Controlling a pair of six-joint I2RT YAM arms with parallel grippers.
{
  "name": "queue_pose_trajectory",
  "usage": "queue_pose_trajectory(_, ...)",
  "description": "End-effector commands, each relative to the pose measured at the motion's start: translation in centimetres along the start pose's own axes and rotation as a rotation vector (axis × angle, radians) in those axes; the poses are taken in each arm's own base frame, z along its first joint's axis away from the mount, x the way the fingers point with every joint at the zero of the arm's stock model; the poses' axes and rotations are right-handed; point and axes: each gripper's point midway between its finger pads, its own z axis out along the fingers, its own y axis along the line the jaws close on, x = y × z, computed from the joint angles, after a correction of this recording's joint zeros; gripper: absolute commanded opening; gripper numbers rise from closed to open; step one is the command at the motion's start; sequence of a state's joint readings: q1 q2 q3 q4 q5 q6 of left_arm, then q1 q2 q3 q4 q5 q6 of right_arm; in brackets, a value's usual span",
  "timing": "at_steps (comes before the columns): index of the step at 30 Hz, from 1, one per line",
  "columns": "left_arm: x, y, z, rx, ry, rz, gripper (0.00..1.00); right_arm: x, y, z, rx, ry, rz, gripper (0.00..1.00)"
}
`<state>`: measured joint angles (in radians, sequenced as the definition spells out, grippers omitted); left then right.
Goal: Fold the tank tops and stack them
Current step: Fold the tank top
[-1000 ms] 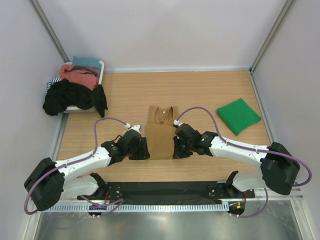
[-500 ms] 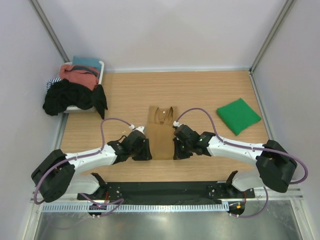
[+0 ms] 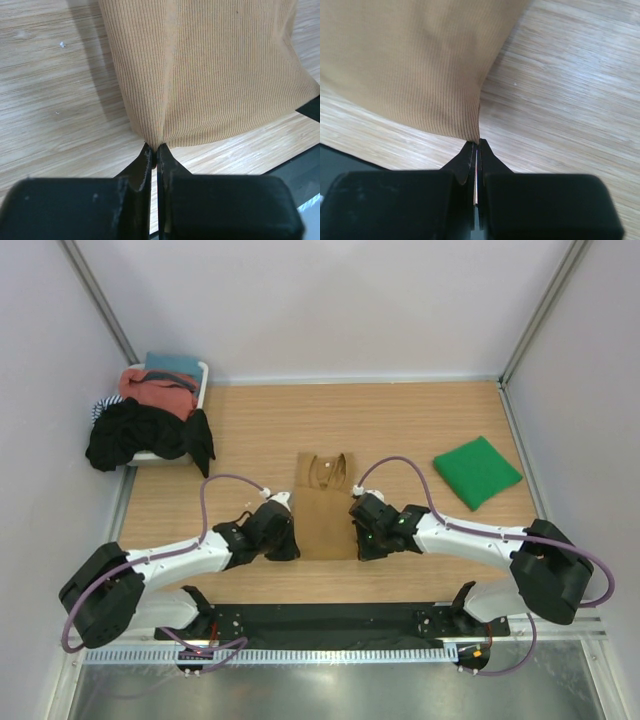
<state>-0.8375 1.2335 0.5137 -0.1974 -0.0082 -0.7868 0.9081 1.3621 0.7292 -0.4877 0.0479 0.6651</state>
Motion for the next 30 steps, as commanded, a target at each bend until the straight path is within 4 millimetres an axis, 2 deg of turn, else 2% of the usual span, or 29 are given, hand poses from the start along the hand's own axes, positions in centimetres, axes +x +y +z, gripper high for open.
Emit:
queue_pose_trajectory(1,0.8,1.2,-0.1,-0.042,0.018,0.029,0.0,1.1,-2.3,0.3,0.104,0.012,-0.007,0.01)
queue_pose_trajectory(4,1.2,0.8,0.2,-0.028,0.037,0.026,0.0,1.2,-2.3,0.3,0.102,0.021,-0.007,0.01)
queue_pose_trajectory(7,0.8,0.2,-0.2,-0.015,0.036,0.027,0.0,0.6,-1.7,-0.6,0.08,0.01,-0.014,0.01)
queue_pose_trajectory(9,0.5,-1.0,-1.3,0.015,0.049,0.013,0.0,-0.2,-1.0,-1.9,0.055,-0.009,-0.015,0.01)
queue_pose_trajectory(11,0.3,-1.2,-2.3,0.007,0.06,0.008,0.0,-0.8,-0.6,-2.9,0.039,-0.027,-0.024,0.01)
queue_pose_trajectory(12,-0.6,-2.0,-2.9,0.016,0.047,0.004,0.0,-1.4,-0.1,-3.8,0.026,-0.042,-0.027,0.01)
queue_pose_trajectory(14,-0.6,-1.9,-3.8,-0.017,0.074,-0.002,0.0,-2.2,0.2,-4.8,0.023,-0.065,-0.039,0.01)
queue_pose_trajectory(17,-2.7,-3.5,-5.3,-0.016,0.056,-0.011,0.0,-4.8,0.8,-7.2,0.043,-0.127,-0.063,0.01)
queue_pose_trajectory(18,-3.5,-3.3,-5.4,-0.049,0.031,-0.01,0.0,-5.3,0.8,-7.4,0.059,-0.135,-0.073,0.01)
queue_pose_trajectory(20,-4.9,-4.3,-6.1,-0.039,0.01,-0.011,0.0,-7.2,0.9,-8.7,0.08,-0.167,-0.087,0.01)
queue_pose_trajectory(22,-5.9,-4.4,-6.1,-0.05,0.009,-0.022,0.0,-8.5,0.6,-8.8,0.107,-0.179,-0.092,0.01)
queue_pose_trajectory(24,-7.7,-4.5,-6.4,-0.056,-0.007,-0.035,0.0,-10.5,0.3,-9.5,0.111,-0.206,-0.076,0.01)
queue_pose_trajectory(25,-7.9,-4.3,-5.9,-0.068,0.009,-0.041,0.0,-11.1,0.0,-9.2,0.121,-0.2,-0.072,0.01)
queue_pose_trajectory(26,-9.3,-4.3,-5.9,-0.061,-0.011,-0.065,0.0,-12.6,-0.4,-9.5,0.122,-0.224,-0.055,0.01)
queue_pose_trajectory(28,-10.1,-4.7,-5.2,-0.017,0.01,-0.097,0.0,-13.6,-0.6,-9.0,0.109,-0.206,-0.045,0.01)
queue_pose_trajectory(30,-11.8,-4.3,-5.0,-0.012,-0.01,-0.136,0.0,-15.5,-0.9,-9.2,0.1,-0.227,-0.038,0.01)
